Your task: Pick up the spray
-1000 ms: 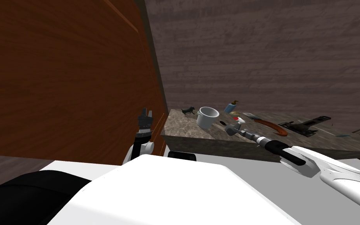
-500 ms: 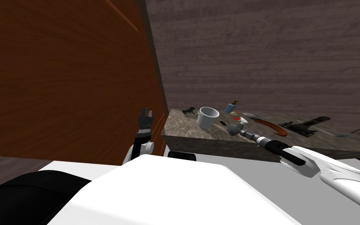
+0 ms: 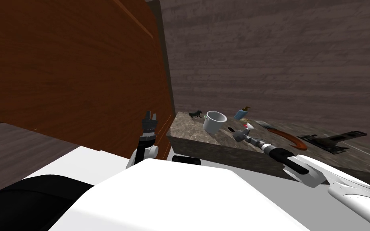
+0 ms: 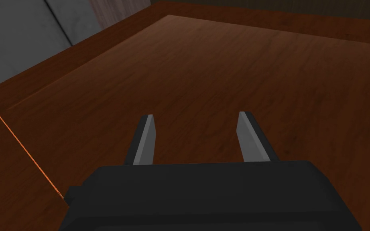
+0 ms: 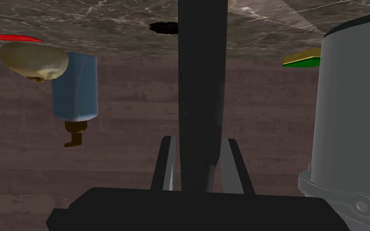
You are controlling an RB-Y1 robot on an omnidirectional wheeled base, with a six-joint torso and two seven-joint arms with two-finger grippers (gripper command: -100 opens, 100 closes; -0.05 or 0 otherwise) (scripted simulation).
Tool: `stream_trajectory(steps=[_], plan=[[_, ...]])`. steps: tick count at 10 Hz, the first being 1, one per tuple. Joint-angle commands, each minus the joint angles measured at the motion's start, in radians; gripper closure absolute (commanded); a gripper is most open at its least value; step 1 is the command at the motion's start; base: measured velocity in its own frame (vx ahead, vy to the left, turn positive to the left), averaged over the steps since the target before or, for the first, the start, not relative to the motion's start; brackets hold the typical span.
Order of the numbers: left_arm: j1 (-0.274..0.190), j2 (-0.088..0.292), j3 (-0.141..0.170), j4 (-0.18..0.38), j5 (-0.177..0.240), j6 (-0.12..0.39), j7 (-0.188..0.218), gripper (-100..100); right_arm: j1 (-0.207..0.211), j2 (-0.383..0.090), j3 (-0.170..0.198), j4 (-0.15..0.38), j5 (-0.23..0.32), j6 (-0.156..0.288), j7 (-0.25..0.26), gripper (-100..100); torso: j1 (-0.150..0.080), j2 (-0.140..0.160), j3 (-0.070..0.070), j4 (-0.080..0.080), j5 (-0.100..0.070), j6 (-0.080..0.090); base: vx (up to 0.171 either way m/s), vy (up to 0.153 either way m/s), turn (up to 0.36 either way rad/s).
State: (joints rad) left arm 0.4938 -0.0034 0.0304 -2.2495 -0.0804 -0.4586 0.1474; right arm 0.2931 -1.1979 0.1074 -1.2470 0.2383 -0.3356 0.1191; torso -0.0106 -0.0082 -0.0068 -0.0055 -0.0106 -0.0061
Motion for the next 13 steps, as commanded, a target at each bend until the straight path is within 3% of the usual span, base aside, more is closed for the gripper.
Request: stream_trajectory(steps=[1, 2, 5, 6, 8, 9, 11, 12, 13], plan=[[0.000, 0.000, 0.000, 0.000, 0.000, 0.000, 0.000, 0, 0.032, 0.012, -0.001, -0.041, 0.004, 0.018, 0.002, 100, 0.000, 0.000, 0.000, 0.000, 0.000, 0.000, -0.015, -0.043, 0.002], [0.000, 0.000, 0.000, 0.000, 0.000, 0.000, 0.000, 0, 0.067, 0.052, -0.056, -0.080, 0.014, 0.068, 0.004, 100, 0.002, -0.001, -0.001, -0.002, -0.002, 0.002, -0.040, -0.062, 0.158], [0.000, 0.000, 0.000, 0.000, 0.000, 0.000, 0.000, 0, 0.122, 0.052, -0.058, -0.141, 0.014, 0.086, 0.004, 100, 0.000, -0.004, -0.005, -0.006, -0.009, 0.000, -0.017, -0.042, 0.077], [0.000, 0.000, 0.000, 0.000, 0.000, 0.000, 0.000, 0, 0.163, 0.091, -0.114, -0.187, 0.024, 0.139, 0.006, 100, 0.001, -0.005, -0.006, -0.008, -0.011, 0.001, -0.016, -0.056, 0.260], [0.000, 0.000, 0.000, 0.000, 0.000, 0.000, 0.000, 0, 0.213, 0.091, -0.114, -0.241, 0.024, 0.155, 0.006, 100, -0.004, -0.005, -0.007, -0.009, -0.014, 0.000, -0.031, -0.059, 0.095], [0.000, 0.000, 0.000, 0.000, 0.000, 0.000, 0.000, 0, 0.246, 0.130, -0.167, -0.279, 0.034, 0.203, 0.009, 100, -0.003, -0.004, -0.007, -0.010, -0.016, 0.001, -0.041, -0.074, 0.244], [0.000, 0.000, 0.000, 0.000, 0.000, 0.000, 0.000, 0, 0.303, 0.130, -0.171, -0.342, 0.034, 0.223, 0.009, 100, -0.006, -0.003, -0.007, -0.011, -0.017, 0.002, -0.033, -0.062, 0.092], [0.000, 0.000, 0.000, 0.000, 0.000, 0.000, 0.000, 0, 0.341, 0.170, -0.225, -0.378, 0.045, 0.269, 0.011, 100, -0.005, -0.004, -0.007, -0.011, -0.018, 0.003, -0.043, -0.069, 0.260], [0.000, 0.000, 0.000, 0.000, 0.000, 0.000, 0.000, 0, 0.374, 0.170, -0.227, -0.411, 0.045, 0.292, 0.011, 100, -0.007, -0.003, -0.007, -0.011, -0.018, 0.001, -0.044, -0.076, 0.177]])
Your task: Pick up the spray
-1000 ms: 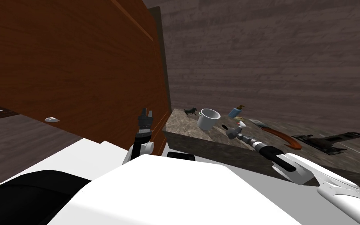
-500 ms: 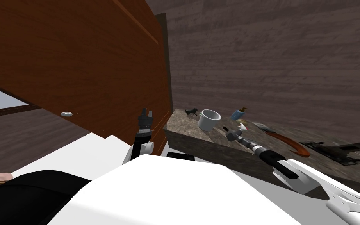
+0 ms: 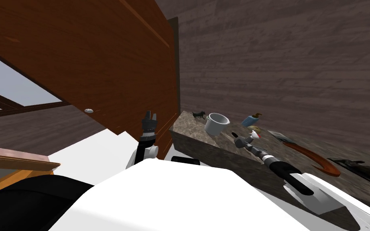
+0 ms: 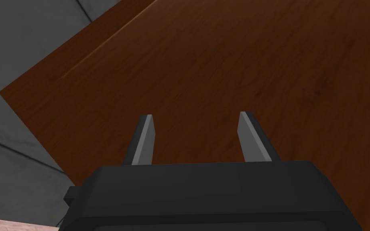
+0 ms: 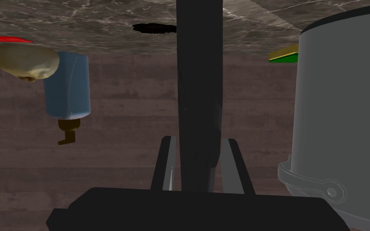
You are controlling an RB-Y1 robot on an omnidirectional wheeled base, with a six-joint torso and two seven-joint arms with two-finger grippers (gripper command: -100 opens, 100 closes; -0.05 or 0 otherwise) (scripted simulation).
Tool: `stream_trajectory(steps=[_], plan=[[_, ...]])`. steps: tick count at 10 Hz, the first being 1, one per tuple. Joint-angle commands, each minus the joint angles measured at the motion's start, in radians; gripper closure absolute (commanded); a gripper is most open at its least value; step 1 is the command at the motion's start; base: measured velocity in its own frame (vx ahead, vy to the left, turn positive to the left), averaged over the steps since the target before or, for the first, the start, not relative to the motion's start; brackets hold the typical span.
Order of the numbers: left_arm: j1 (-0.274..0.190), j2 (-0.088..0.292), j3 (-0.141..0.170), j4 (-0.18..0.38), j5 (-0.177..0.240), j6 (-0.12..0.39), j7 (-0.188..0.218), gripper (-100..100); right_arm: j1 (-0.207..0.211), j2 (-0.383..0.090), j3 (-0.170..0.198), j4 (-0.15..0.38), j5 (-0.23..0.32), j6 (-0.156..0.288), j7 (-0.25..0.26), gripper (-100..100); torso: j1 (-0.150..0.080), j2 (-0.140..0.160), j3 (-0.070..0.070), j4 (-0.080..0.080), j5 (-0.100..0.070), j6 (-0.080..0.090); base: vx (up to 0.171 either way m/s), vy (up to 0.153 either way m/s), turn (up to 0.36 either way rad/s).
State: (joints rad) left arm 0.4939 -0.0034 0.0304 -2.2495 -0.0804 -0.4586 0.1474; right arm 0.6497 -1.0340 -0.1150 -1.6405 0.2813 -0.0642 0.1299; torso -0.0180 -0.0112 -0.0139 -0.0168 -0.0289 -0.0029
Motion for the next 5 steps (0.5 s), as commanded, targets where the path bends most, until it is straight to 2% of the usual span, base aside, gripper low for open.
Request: stream_trajectory(steps=[1, 2, 3, 4, 5], plan=[[0.000, 0.000, 0.000, 0.000, 0.000, 0.000, 0.000, 0, 0.037, 0.006, -0.005, -0.048, 0.002, 0.020, 0.000, 100, 0.000, 0.000, 0.000, 0.000, 0.000, 0.000, -0.019, -0.036, -0.029], [0.000, 0.000, 0.000, 0.000, 0.000, 0.000, 0.000, 0, 0.070, 0.045, -0.053, -0.076, 0.012, 0.063, 0.003, 100, 0.002, -0.001, 0.000, 0.000, 0.000, 0.001, -0.050, -0.058, 0.209], [0.000, 0.000, 0.000, 0.000, 0.000, 0.000, 0.000, 0, 0.108, 0.045, -0.061, -0.112, 0.012, 0.087, 0.003, 100, 0.001, 0.001, 0.000, 0.000, 0.000, 0.000, -0.053, -0.074, 0.185], [0.000, 0.000, 0.000, 0.000, 0.000, 0.000, 0.000, 0, 0.128, 0.045, -0.061, -0.148, 0.012, 0.089, 0.003, 100, 0.000, 0.001, 0.000, 0.000, 0.000, 0.001, -0.021, -0.042, 0.028], [0.000, 0.000, 0.000, 0.000, 0.000, 0.000, 0.000, 0, 0.162, 0.084, -0.108, -0.177, 0.022, 0.135, 0.005, 100, 0.001, 0.000, 0.000, 0.000, 0.000, 0.001, -0.049, -0.054, 0.294]])
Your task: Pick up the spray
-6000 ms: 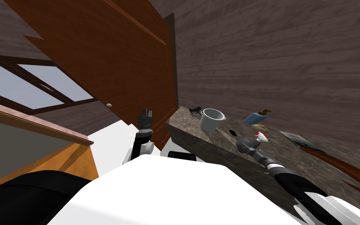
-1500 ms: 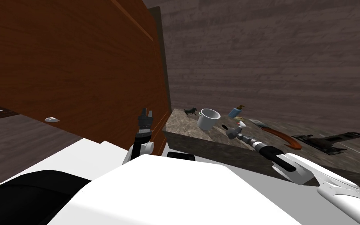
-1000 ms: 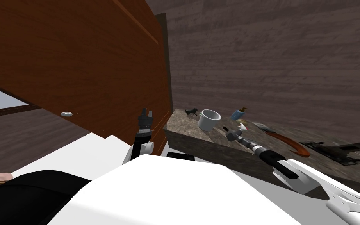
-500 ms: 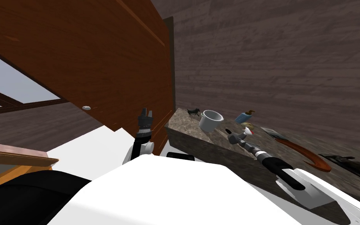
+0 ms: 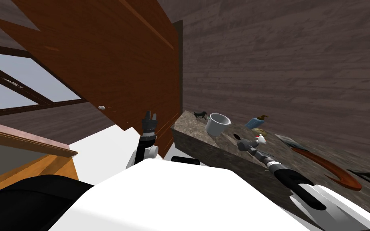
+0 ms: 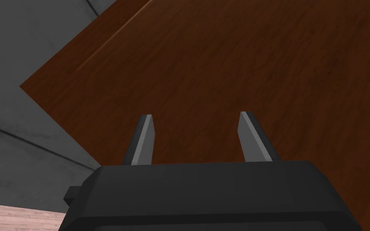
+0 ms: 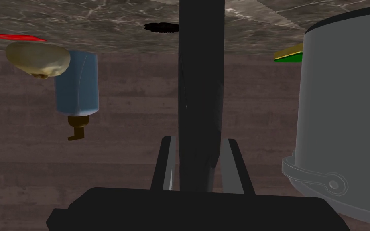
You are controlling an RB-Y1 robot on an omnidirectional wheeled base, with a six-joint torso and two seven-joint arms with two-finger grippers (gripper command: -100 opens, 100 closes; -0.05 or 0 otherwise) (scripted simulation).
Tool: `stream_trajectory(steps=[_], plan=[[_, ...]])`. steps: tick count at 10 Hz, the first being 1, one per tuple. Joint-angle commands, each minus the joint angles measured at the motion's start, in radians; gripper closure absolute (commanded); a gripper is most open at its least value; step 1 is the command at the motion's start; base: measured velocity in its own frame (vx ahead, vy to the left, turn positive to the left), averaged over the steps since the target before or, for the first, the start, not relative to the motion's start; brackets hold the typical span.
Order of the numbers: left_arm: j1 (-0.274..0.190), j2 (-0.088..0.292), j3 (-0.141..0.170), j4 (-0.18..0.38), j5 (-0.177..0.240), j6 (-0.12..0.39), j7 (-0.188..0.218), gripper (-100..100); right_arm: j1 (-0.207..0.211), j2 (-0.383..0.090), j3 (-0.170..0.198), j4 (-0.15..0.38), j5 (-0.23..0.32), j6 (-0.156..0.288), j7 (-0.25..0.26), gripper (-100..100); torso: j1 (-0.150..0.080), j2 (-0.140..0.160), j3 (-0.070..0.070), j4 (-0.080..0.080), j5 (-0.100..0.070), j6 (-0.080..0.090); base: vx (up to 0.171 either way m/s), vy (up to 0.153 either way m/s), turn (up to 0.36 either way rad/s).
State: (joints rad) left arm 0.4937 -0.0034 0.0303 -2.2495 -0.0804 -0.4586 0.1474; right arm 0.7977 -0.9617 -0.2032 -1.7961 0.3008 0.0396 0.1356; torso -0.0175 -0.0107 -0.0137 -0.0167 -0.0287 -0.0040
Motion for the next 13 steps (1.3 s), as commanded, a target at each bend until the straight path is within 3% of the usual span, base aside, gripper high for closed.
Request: stream_trajectory(steps=[1, 3, 4, 6, 7, 8, 10, 12, 13], plan=[[0.000, 0.000, 0.000, 0.000, 0.000, 0.000, 0.000, 0, 0.050, 0.012, -0.030, -0.050, 0.003, 0.050, -0.001, 100, 0.000, 0.000, 0.000, 0.000, 0.000, 0.000, -0.044, -0.068, 0.167], [0.000, 0.000, 0.000, 0.000, 0.000, 0.000, 0.000, 0, 0.071, 0.012, -0.030, -0.093, 0.003, 0.053, -0.001, 100, 0.001, -0.001, -0.001, 0.000, 0.000, 0.003, -0.010, -0.031, -0.035], [0.000, 0.000, 0.000, 0.000, 0.000, 0.000, 0.000, 0, 0.115, 0.051, -0.079, -0.125, 0.013, 0.099, 0.001, 100, 0.003, -0.002, -0.001, -0.001, 0.000, 0.001, -0.048, -0.037, 0.314], [0.000, 0.000, 0.000, 0.000, 0.000, 0.000, 0.000, 0, 0.161, 0.051, -0.086, -0.188, 0.013, 0.122, 0.001, 100, 0.001, 0.000, 0.000, 0.000, 0.001, 0.001, -0.041, -0.056, 0.083], [0.000, 0.000, 0.000, 0.000, 0.000, 0.000, 0.000, 0, 0.161, 0.051, -0.086, -0.193, 0.013, 0.122, 0.001, 100, 0.001, -0.001, 0.000, 0.000, 0.001, 0.002, -0.001, -0.019, -0.058], [0.000, 0.000, 0.000, 0.000, 0.000, 0.000, 0.000, 0, 0.204, 0.090, -0.134, -0.231, 0.023, 0.169, 0.004, 100, 0.003, -0.002, -0.001, -0.001, 0.001, 0.001, -0.032, -0.035, 0.285], [0.000, 0.000, 0.000, 0.000, 0.000, 0.000, 0.000, 0, 0.252, 0.090, -0.142, -0.281, 0.023, 0.190, 0.004, 100, 0.001, -0.001, 0.000, 0.000, 0.002, 0.001, -0.041, -0.053, 0.096], [0.000, 0.000, 0.000, 0.000, 0.000, 0.000, 0.000, 0, 0.244, 0.089, -0.142, -0.279, 0.023, 0.189, 0.003, 100, 0.004, -0.002, -0.001, -0.001, 0.001, 0.001, -0.006, -0.009, -0.027], [0.000, 0.000, 0.000, 0.000, 0.000, 0.000, 0.000, 0, 0.245, 0.089, -0.141, -0.281, 0.023, 0.190, 0.004, 0, 0.005, -0.003, -0.002, -0.001, 0.002, 0.000, 0.000, 0.000, 0.000]])
